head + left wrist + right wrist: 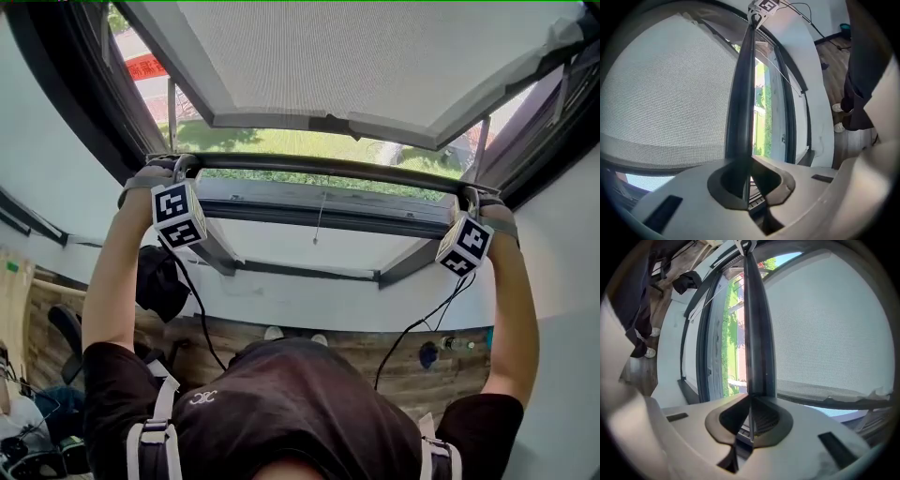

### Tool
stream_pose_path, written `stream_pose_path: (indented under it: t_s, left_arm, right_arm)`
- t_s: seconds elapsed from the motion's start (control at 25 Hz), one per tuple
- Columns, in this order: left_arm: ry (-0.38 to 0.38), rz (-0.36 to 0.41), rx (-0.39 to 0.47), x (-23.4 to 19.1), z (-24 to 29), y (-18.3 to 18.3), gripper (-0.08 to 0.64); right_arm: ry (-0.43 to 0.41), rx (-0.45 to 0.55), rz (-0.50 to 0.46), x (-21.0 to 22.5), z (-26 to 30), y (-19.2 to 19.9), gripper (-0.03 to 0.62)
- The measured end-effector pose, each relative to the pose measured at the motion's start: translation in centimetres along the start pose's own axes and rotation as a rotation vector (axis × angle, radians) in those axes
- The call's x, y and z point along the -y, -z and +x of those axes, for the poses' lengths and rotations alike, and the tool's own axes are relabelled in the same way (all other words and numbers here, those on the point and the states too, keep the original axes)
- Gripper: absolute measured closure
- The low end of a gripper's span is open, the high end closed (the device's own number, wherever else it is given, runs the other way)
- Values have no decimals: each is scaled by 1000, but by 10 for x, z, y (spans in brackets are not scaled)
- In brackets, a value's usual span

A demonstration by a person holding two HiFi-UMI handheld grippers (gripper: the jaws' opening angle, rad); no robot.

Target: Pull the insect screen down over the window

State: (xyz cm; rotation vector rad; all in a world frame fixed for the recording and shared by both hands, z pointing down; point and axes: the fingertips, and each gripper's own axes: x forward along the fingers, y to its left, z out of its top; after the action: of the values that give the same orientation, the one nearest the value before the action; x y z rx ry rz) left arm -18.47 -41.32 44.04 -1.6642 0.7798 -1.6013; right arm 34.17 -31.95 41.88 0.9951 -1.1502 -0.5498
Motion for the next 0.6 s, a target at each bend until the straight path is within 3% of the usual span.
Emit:
stream_pose_path:
  t_s: [0.2,0.6]
  left_arm:
    - [74,0,-3,47,32,0,532]
    - [131,-11,-18,111,78,0,533]
  right_arm:
    - [-56,-9,5,-49,27,-3,569]
    - [-37,-31,62,-117,65,-8,566]
